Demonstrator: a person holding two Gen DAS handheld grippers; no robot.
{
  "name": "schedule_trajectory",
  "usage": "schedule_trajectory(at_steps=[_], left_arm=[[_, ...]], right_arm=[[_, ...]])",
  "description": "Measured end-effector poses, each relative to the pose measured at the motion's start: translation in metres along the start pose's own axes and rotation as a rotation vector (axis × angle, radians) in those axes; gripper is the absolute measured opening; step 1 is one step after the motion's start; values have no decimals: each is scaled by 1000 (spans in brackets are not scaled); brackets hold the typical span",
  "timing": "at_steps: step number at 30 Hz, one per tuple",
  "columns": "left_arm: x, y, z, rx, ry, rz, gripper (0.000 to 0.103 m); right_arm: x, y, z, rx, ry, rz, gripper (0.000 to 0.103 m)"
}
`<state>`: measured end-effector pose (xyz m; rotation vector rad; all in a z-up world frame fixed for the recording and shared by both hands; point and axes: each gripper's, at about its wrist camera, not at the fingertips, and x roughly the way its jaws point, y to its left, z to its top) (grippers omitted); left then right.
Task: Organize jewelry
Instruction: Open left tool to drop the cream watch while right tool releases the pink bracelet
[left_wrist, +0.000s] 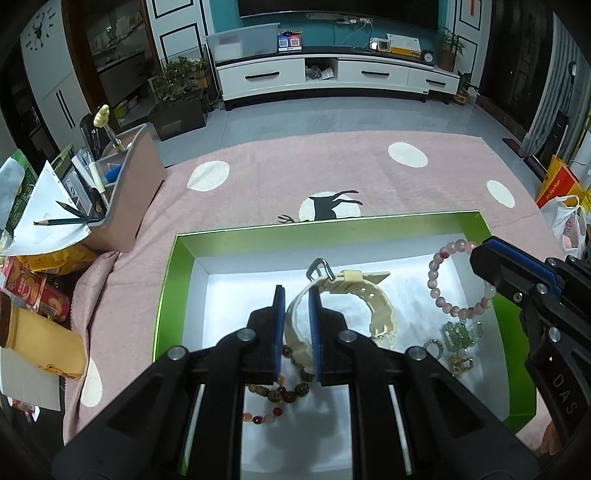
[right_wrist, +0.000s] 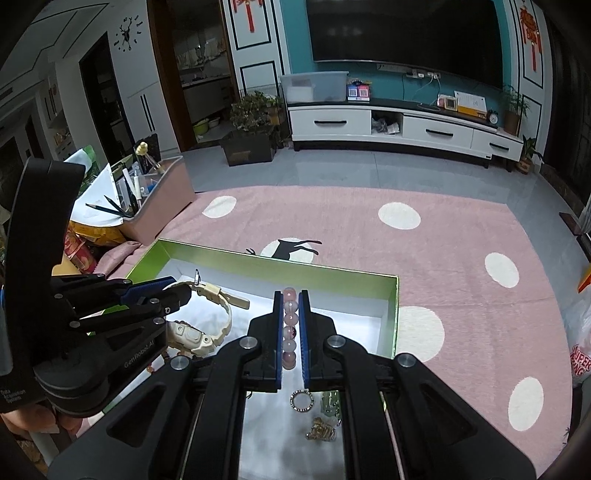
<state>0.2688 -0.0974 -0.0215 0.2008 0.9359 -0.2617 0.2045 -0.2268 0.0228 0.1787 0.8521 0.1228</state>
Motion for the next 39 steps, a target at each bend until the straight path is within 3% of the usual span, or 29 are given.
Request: schedule_trajectory(at_steps=[20,24,28,34,39], left_arm=[[25,-2,7,-1,47,-11,16],[26,-2,7,5,50,-12,17],[26,-5,6,7,54,-16,23],[15,-5,9,9,27,-17,48],[3,-7,9,17,4,-6,51]], right_arm=[[31,-15,1,69,90,-10,7],[34,-20,1,85,101,-15,14],[32,-20,-1,83,101,-21,15],[23,-22,-2,86,90,-26,30],[9,-24,-4,95,70,-26,31]])
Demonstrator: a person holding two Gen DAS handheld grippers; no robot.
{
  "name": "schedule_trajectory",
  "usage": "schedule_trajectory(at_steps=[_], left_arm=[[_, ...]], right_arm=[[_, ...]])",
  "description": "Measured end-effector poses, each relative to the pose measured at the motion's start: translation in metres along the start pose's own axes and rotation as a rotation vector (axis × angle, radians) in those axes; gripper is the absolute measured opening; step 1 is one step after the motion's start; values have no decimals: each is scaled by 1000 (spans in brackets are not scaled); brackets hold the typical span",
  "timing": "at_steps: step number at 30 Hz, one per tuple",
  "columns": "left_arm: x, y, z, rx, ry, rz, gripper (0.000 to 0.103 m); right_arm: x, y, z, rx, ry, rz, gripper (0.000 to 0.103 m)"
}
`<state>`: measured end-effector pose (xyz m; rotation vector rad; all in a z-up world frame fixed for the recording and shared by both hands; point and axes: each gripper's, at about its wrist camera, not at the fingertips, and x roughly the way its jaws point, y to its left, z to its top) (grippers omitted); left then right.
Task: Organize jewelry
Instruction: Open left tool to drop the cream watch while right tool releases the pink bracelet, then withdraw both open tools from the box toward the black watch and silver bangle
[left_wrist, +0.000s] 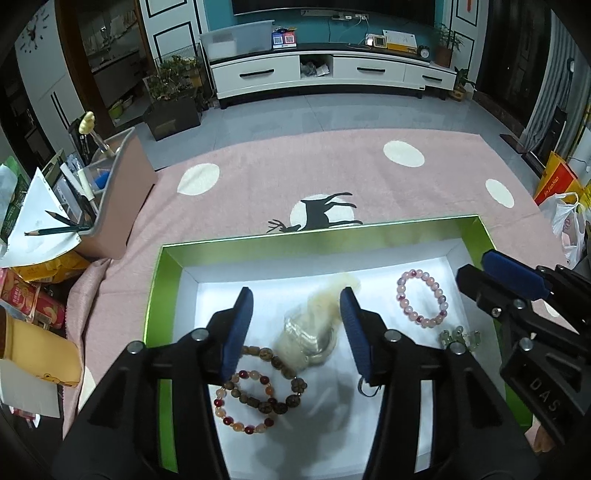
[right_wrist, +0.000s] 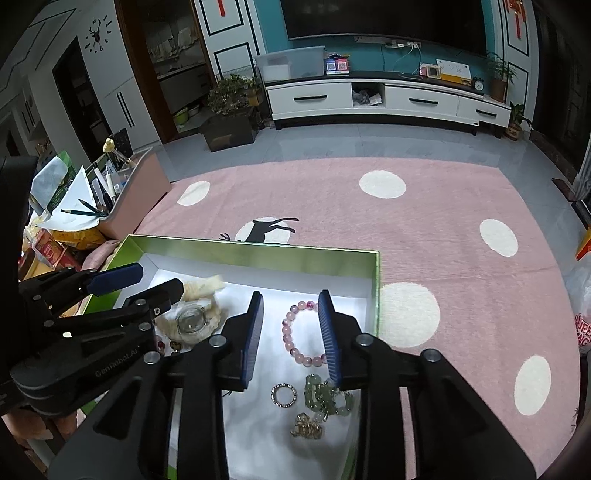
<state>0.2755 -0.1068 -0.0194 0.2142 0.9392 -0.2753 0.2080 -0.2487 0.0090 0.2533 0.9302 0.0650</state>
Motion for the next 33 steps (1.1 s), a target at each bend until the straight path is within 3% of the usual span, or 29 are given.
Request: schedule_trajectory(at_steps=[14,27,33], left_arm=[[-56,-4,-25,32,-59,22,62],[-105,-14,-69,49,-95,3,65],[-121,-14,-90,36,-96,-12,74]], right_arm=[[-76,-9,-28,27,-91,27,39],[-121,-8,-67,31,-113,46,41],[-132,-1,-89,15,-96,50,47]])
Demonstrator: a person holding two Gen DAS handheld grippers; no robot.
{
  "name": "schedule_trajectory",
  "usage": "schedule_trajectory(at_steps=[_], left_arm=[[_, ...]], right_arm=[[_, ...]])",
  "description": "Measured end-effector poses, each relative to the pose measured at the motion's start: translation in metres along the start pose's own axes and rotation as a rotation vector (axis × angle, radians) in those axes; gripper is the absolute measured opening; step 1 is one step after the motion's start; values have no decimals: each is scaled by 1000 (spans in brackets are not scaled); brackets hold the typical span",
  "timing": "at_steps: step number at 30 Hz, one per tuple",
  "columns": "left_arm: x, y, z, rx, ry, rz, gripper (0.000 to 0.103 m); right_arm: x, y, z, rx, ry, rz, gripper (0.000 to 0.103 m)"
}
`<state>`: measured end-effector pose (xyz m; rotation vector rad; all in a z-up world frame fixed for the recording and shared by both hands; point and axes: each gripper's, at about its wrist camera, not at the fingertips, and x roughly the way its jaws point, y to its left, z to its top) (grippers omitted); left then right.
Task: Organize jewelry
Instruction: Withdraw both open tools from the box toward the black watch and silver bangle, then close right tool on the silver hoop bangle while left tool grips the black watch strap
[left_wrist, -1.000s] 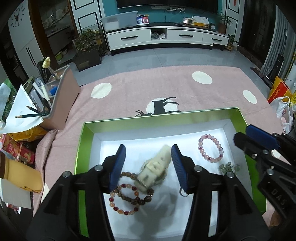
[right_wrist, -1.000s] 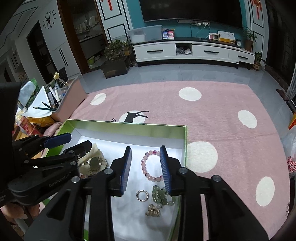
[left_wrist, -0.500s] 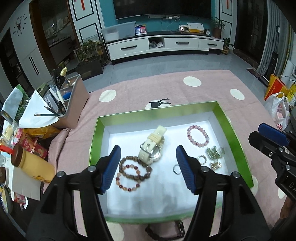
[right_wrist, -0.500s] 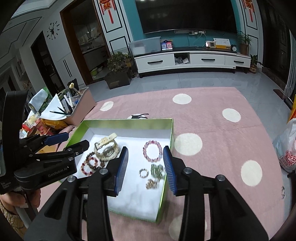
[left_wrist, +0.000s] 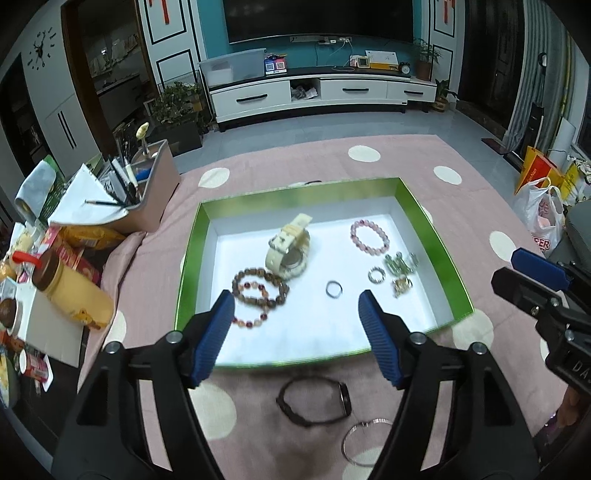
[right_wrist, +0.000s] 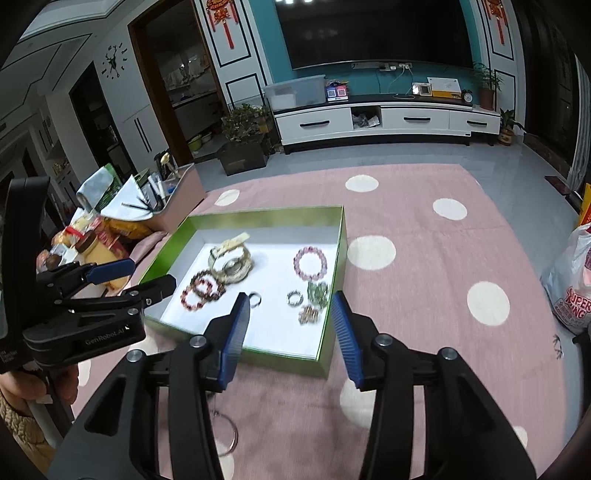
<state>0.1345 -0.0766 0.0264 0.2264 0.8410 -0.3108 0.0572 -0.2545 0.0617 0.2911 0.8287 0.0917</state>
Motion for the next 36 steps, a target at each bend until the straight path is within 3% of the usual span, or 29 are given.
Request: schedule_trajectory(at_steps=[11,26,33,36], left_arm=[[-9,16,-50,-57,58,8,90],[-18,63,-122,-261,130,-24,94],[-13,77,-153,-352,181,-51,94],[-10,78,-160,-371,195,-56,94]], right_arm=[[-11,5,-46,11,76,14,74],[-15,20,-97,3,157,74,78],[0,31,-123,-39,205,60,78],[7,34,-128,-50,218,48,73]])
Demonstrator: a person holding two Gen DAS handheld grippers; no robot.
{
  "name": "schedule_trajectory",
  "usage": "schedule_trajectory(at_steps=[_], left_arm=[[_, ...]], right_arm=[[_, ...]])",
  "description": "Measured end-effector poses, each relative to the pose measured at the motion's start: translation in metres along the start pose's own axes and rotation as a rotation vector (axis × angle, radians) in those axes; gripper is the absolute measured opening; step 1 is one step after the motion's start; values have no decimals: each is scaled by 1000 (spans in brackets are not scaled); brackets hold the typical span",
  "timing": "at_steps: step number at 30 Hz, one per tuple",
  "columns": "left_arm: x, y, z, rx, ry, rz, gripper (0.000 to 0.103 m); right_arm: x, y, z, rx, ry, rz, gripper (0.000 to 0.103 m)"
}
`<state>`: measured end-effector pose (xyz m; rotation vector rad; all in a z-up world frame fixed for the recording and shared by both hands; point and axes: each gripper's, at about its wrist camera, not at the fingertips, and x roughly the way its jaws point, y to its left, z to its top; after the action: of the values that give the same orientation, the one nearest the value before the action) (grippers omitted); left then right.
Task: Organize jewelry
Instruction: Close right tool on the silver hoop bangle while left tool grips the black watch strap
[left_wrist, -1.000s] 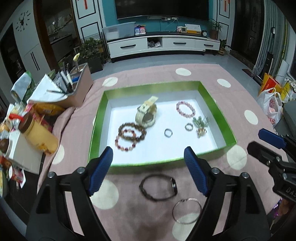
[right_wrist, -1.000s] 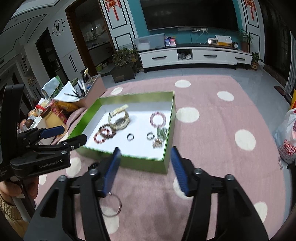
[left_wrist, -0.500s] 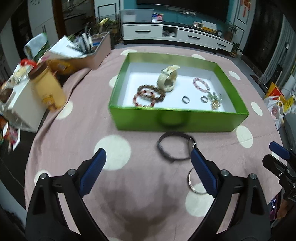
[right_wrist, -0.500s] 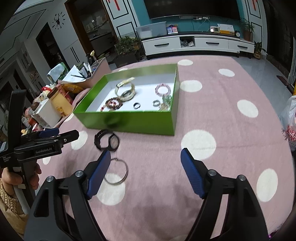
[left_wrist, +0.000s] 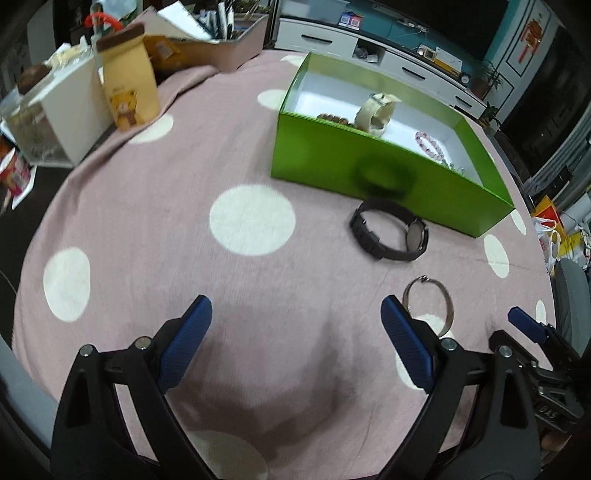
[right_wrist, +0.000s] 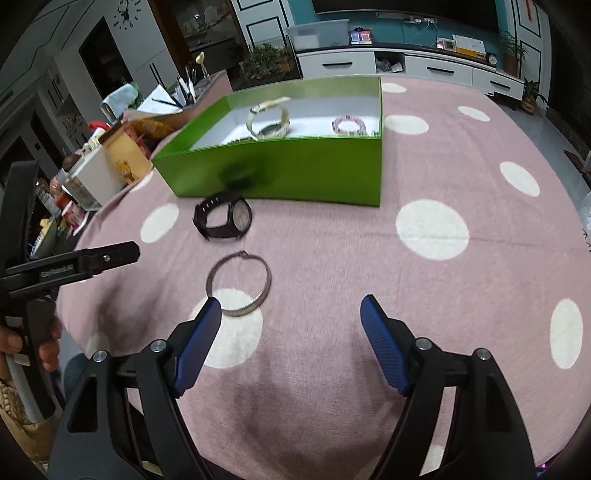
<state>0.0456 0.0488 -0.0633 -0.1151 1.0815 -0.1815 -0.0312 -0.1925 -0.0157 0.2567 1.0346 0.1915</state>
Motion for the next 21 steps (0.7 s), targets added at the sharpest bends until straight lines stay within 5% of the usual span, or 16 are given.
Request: schedule_trajectory(at_steps=[21], left_arm=[[20,-12,23,4,6,-11,94]], right_arm=[[47,45,0,-261,-9,-188,2]])
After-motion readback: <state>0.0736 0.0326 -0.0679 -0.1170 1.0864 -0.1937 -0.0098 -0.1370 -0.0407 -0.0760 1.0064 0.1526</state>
